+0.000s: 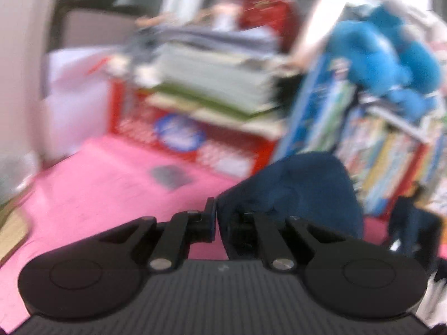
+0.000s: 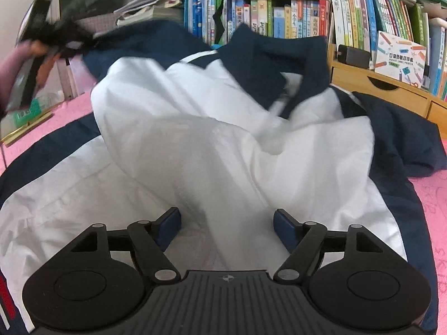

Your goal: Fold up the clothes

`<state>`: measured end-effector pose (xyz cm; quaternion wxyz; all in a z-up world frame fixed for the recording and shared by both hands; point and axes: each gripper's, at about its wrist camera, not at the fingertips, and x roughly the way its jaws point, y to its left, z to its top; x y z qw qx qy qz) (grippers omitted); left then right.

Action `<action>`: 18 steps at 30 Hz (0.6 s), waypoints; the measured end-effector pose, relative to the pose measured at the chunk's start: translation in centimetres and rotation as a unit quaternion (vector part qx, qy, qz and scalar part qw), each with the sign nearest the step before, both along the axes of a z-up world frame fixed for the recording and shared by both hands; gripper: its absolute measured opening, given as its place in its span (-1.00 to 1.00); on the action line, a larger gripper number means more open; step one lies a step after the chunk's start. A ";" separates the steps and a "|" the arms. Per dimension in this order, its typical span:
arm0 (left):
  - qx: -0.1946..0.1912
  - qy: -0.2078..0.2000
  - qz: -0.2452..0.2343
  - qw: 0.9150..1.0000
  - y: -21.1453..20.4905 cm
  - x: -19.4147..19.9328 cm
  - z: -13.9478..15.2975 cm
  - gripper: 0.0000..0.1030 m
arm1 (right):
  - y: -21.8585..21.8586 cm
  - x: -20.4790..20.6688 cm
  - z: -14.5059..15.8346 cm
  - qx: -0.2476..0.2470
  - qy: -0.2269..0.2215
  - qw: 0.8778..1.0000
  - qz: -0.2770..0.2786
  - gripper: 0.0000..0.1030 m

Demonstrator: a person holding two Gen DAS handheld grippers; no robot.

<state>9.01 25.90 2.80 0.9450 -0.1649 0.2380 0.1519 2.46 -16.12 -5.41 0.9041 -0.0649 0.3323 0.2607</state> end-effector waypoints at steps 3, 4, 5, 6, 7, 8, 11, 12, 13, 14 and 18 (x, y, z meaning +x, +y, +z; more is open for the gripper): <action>-0.033 0.008 0.028 0.999 2.9 -1.3 -1.6 -0.84 | -0.3 -0.5 0.9 -0.002 -0.013 1.000 0.001 0.42; -0.037 0.011 0.034 0.999 3.4 -1.7 -2.0 -0.84 | -0.4 -0.7 1.2 -0.003 -0.017 1.000 0.002 0.38; -0.030 0.017 0.030 0.999 3.5 -1.8 -2.4 -0.84 | -0.6 -0.9 1.5 -0.003 -0.021 1.000 0.002 0.37; -0.022 0.024 0.024 0.999 3.6 -1.9 -2.7 -0.83 | -0.9 -0.3 2.3 0.001 -0.027 1.000 0.001 0.37; -0.014 0.030 0.018 0.999 3.6 -2.0 -3.1 -0.83 | -1.3 0.5 3.1 0.006 -0.032 0.999 0.000 0.39; -0.013 0.035 0.013 0.999 3.5 -1.9 -3.5 -0.83 | -1.7 1.2 3.8 0.011 -0.038 0.999 -0.002 0.42; -0.017 0.044 0.007 0.999 3.0 -1.6 -4.7 -0.83 | -2.9 3.4 6.2 0.026 -0.054 0.998 -0.006 0.53; -0.014 0.048 0.006 0.999 2.9 -1.6 -4.9 -0.83 | -3.3 4.1 7.0 0.031 -0.060 0.998 -0.008 0.53; -0.005 0.052 0.003 0.999 2.8 -1.5 -5.1 -0.82 | -3.7 4.8 7.4 0.057 -0.048 0.997 0.007 0.53; 0.003 0.054 0.001 0.999 2.9 -1.3 -5.4 -0.78 | -4.3 5.3 7.8 0.090 -0.028 0.995 0.046 0.53; -0.003 0.055 0.000 0.998 3.7 -0.9 -6.1 -0.67 | -6.9 4.1 9.3 0.123 -0.061 0.981 0.138 0.72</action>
